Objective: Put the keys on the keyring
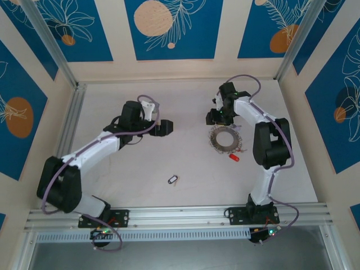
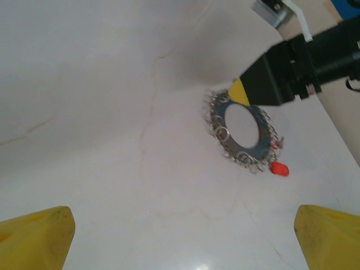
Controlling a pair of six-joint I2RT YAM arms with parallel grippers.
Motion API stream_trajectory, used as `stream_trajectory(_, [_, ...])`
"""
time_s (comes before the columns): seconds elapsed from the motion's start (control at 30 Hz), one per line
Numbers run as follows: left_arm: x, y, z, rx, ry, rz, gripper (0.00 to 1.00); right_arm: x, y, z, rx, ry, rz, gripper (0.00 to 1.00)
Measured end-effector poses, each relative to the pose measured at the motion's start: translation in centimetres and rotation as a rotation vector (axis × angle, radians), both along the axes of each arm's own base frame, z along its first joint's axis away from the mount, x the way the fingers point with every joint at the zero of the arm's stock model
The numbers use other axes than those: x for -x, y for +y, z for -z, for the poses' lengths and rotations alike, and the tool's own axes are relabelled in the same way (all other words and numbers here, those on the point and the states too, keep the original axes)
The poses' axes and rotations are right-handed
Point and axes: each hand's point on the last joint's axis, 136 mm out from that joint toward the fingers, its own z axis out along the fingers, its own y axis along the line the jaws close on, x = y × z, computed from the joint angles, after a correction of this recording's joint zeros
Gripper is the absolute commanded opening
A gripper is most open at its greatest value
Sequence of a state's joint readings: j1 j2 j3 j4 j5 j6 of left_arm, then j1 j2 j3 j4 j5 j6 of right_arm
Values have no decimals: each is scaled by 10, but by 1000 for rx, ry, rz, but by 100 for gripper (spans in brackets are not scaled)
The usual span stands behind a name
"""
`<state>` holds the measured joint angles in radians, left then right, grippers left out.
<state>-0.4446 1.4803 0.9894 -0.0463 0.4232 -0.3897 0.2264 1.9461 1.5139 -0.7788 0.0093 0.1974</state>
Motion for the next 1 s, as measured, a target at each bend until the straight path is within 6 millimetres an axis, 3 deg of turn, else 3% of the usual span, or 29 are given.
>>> stream_trajectory(0.1, [-12,-1,18,-7,29,3,100,4,7,12,8,32,-17,52])
stream_trajectory(0.23, [-16,-5,33,-21,40,29,100,25,10,22,29,75,-36,52])
stream_trajectory(0.4, [-22,-11,34,-5,11,46,100,49,7,30,43,126,-43,52])
stream_trajectory(0.77, [-38,-22,31,27,-27,65,100,58,0,45,48,153,-35,44])
stream_trajectory(1.0, [-38,-24,27,40,-36,76,100,46,-9,46,30,123,-6,35])
